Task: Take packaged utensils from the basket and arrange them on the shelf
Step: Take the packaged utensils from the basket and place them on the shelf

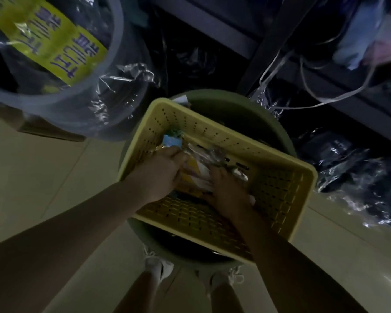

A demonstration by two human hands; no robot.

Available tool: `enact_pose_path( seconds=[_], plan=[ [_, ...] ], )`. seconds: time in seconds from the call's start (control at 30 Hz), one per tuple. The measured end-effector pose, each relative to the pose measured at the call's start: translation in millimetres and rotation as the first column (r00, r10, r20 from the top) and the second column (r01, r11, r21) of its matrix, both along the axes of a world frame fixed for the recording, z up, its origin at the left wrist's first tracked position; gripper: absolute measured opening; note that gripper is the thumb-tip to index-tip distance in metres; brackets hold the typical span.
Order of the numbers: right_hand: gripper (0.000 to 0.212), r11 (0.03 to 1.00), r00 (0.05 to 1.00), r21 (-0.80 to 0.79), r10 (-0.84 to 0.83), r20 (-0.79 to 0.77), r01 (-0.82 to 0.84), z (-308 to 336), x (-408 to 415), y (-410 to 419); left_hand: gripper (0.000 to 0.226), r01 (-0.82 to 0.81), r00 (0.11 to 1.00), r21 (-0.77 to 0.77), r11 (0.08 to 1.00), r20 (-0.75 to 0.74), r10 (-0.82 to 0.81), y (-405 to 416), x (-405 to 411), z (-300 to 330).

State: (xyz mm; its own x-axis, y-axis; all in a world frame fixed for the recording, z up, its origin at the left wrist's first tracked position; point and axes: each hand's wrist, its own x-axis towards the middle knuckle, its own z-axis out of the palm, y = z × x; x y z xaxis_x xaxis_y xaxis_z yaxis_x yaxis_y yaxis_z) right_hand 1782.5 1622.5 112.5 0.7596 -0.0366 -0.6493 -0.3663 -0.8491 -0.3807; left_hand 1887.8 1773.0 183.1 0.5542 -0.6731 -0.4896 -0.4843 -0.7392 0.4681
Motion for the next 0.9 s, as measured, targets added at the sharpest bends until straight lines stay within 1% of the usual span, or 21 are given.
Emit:
enact_pose_path(
  seconds=[0.07, 0.13, 0.23, 0.3, 0.37, 0.47, 0.5, 0.57, 0.63, 0.7, 0.8, 0.9],
  plan=[
    [0.062, 0.994, 0.996, -0.099, 0.059, 0.060, -0.053, 8, 0, -2, 0.045, 0.022, 0.999, 0.062, 0.998, 0.028, -0.024, -2, 3, -6],
    [0.047, 0.982, 0.983, -0.160, 0.121, 0.139, -0.098, 16, -6, 0, 0.050, 0.075, 0.992, 0.197, 0.978, 0.086, -0.093, -5, 4, -9],
    [0.036, 0.992, 0.986, -0.081, 0.110, 0.125, -0.100, 22, -14, 8, 0.053, 0.159, 0.967, 0.386, 0.909, 0.126, -0.222, -10, 3, -13],
    [0.031, 1.000, 0.993, -0.026, 0.009, 0.114, -0.006, 30, -13, 4, 0.051, 0.201, 0.951, 0.443, 0.874, 0.126, -0.282, -10, 4, -17],
    [0.026, 0.996, 0.989, 0.011, -0.092, 0.117, 0.091, 40, -12, -4, 0.050, 0.228, 0.935, 0.461, 0.858, 0.141, -0.324, -9, 6, -20],
    [0.023, 0.973, 0.966, 0.085, -0.224, 0.127, 0.214, 54, -16, -21, 0.049, 0.220, 0.947, 0.461, 0.860, 0.109, -0.301, -10, 9, -23],
    [0.023, 0.952, 0.947, 0.113, -0.298, 0.119, 0.286, 56, -16, -27, 0.051, 0.230, 0.951, 0.473, 0.851, 0.075, -0.299, -10, 8, -24],
    [0.024, 0.867, 0.870, 0.169, -0.486, 0.084, 0.468, 58, -16, -39, 0.052, 0.238, 0.959, 0.497, 0.834, 0.014, -0.283, -8, 3, -26],
    [0.026, 0.786, 0.797, 0.205, -0.602, 0.043, 0.583, 58, -16, -46, 0.053, 0.194, 0.970, 0.500, 0.844, 0.031, -0.241, -8, -5, -29],
    [0.023, 0.751, 0.771, 0.233, -0.636, 0.005, 0.618, 58, -17, -46, 0.050, 0.156, 0.964, 0.520, 0.840, 0.106, -0.244, -12, -9, -29],
    [0.020, 0.707, 0.739, 0.254, -0.673, -0.046, 0.660, 57, -22, -40, 0.045, 0.147, 0.920, 0.560, 0.815, 0.225, -0.320, -19, -10, -28],
    [0.021, 0.686, 0.717, 0.250, -0.695, -0.049, 0.683, 54, -22, -40, 0.043, 0.165, 0.891, 0.637, 0.753, 0.231, -0.391, -20, -12, -31]
  ],
)
